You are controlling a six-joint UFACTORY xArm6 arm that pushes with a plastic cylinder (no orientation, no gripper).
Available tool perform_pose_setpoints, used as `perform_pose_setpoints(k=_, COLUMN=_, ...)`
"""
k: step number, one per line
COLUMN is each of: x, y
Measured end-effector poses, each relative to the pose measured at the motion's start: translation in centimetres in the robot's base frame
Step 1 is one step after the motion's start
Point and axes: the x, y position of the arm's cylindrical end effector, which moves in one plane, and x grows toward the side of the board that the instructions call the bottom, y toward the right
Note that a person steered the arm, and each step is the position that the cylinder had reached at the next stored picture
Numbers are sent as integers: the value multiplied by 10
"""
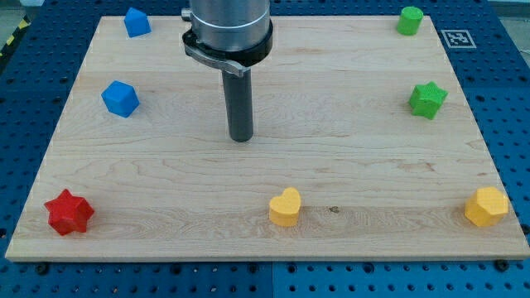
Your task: Slide yellow hexagon towards center
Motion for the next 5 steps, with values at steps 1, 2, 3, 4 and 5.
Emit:
perform_pose_setpoints(k=1, x=0, y=0)
perform_pose_setpoints(k=2, x=0, y=0)
perform_pose_setpoints(k=3, x=0, y=21)
perform_pose_setpoints(k=4, x=0, y=78)
perform_pose_setpoints(k=5, x=0, y=146)
